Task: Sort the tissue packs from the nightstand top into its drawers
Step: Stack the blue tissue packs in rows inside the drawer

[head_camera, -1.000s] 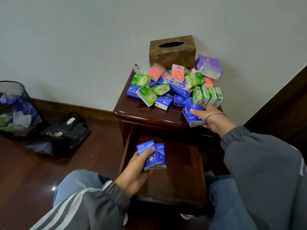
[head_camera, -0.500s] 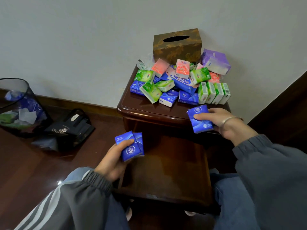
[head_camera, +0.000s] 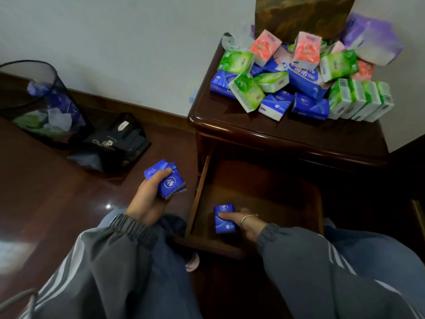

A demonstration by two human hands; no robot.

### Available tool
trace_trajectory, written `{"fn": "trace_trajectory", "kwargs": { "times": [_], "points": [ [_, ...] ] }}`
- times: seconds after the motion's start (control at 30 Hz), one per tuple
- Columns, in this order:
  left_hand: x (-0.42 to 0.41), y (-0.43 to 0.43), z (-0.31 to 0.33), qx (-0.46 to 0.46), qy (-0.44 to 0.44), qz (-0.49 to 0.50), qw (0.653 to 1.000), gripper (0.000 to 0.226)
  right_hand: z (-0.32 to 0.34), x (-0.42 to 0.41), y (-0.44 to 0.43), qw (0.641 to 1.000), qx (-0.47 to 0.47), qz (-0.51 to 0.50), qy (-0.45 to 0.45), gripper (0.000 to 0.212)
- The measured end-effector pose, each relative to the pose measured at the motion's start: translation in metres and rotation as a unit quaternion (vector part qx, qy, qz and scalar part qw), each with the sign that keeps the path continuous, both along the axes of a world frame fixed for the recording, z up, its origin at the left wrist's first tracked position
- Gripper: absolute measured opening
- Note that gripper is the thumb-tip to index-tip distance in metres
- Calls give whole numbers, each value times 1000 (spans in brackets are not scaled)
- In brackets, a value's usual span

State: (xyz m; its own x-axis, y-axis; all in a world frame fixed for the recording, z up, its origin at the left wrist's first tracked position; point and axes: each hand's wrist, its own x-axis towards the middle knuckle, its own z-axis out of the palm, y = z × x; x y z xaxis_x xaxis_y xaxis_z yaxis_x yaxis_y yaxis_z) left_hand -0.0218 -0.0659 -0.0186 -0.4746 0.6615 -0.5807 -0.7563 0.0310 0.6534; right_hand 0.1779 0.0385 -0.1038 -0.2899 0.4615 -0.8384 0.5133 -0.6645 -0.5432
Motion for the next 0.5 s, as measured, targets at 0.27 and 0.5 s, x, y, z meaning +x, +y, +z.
{"fn": "trace_trajectory", "kwargs": {
  "times": [0.27, 0.5],
  "points": [
    [-11, 0, -15, -10, 19, 8, 1000, 28, -48, -15, -8, 975, 149, 113, -124, 44],
    [-4, 8, -21, -23, 18, -41, 999, 34, -53, -30, -22, 939, 132, 306, -85, 31]
  ]
}}
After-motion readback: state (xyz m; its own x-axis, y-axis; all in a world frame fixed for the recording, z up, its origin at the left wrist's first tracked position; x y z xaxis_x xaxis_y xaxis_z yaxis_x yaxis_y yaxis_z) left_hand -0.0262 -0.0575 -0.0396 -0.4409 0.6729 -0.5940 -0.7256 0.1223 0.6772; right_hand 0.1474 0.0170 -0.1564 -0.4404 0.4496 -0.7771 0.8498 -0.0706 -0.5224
